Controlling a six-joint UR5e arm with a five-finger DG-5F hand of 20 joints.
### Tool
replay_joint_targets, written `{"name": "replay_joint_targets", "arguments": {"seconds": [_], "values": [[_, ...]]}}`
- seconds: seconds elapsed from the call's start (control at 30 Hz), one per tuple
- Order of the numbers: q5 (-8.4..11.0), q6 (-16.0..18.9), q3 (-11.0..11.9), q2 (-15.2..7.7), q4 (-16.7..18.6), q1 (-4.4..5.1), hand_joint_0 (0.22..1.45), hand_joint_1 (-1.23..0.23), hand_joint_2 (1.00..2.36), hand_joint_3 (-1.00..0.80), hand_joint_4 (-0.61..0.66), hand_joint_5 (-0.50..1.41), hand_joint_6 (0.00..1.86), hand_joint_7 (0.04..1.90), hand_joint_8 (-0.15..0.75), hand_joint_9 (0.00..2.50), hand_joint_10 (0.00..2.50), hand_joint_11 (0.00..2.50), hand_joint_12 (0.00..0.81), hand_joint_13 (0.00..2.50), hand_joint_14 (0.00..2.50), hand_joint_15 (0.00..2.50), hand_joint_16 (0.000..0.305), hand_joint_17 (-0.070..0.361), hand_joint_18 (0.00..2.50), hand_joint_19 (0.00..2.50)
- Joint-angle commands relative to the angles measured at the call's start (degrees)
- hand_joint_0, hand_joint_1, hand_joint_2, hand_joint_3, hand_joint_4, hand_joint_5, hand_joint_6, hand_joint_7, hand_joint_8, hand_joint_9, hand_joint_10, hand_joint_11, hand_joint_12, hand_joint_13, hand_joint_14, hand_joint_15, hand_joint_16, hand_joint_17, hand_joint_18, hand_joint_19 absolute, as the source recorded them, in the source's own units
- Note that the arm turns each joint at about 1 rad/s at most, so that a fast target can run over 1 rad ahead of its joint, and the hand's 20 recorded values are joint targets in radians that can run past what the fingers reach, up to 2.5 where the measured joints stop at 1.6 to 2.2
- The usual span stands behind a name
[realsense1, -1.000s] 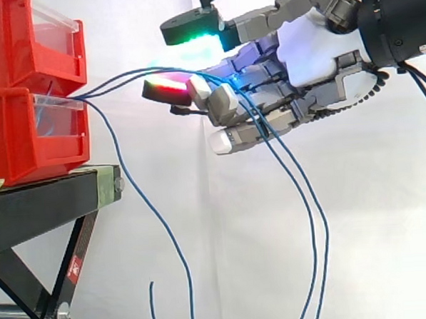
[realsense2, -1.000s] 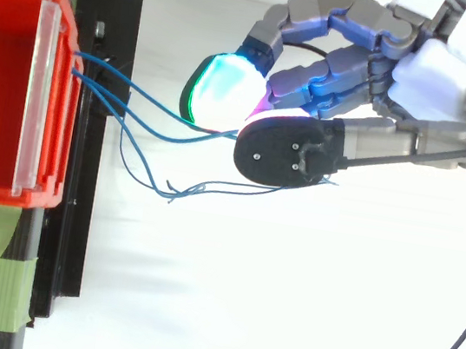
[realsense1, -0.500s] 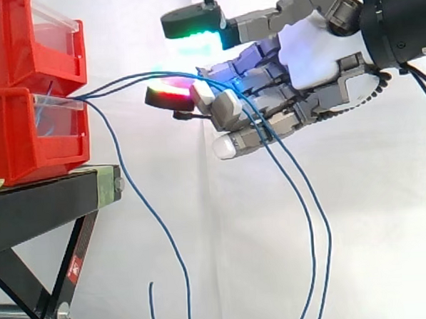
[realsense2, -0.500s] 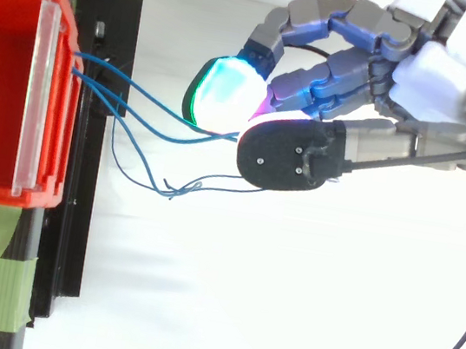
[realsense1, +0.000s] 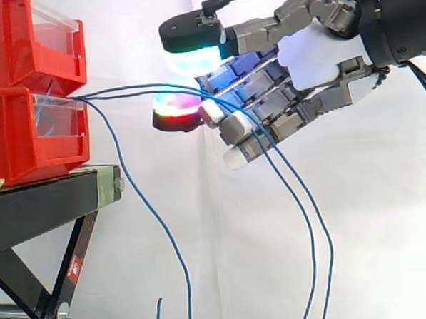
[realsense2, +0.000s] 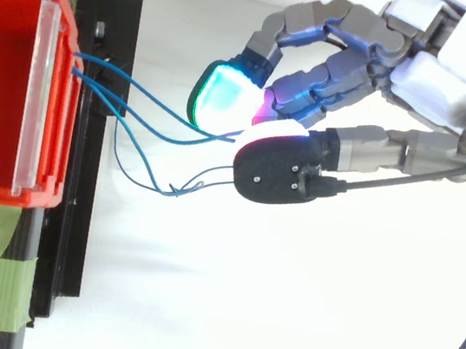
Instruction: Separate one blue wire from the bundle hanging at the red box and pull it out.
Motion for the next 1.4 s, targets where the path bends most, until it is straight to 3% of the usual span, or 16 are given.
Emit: {"name": "replay_joint_targets", "arguments": {"seconds": [0.0,0.63,1.03,1.2,1.37], "values": [[0.04,-2.80,0.01,0.00,0.63,0.01,0.53,-0.75,1.00,-0.47,0.19,-0.20,0.80,0.83,0.312,0.93,0.01,1.26,0.395,1.03,0.01,1.44,0.050,0.114,0.74,0.55],[0.04,-2.71,0.01,0.00,2.91,0.01,0.64,-0.81,1.01,-0.31,0.18,-0.21,0.86,0.84,0.294,0.94,0.02,1.27,0.371,1.04,0.01,1.43,0.047,0.106,0.75,0.53],[0.04,-2.27,0.01,0.00,2.91,0.01,0.52,-0.84,1.00,-0.50,0.21,-0.22,0.86,0.80,0.309,0.92,0.01,1.35,0.392,1.04,0.01,1.46,0.050,0.113,0.76,0.53],[0.13,-4.11,0.01,0.00,2.82,0.01,0.54,-0.86,1.00,-0.50,0.20,-0.22,0.86,0.81,0.306,0.92,0.01,1.34,0.390,1.03,0.01,1.45,0.050,0.113,0.75,0.53],[0.13,-8.60,0.01,0.00,2.91,0.10,0.60,-0.89,1.01,-0.40,0.19,-0.22,0.87,0.83,0.298,0.90,0.01,1.36,0.374,1.02,0.01,1.45,0.048,0.109,0.74,0.53]]}}
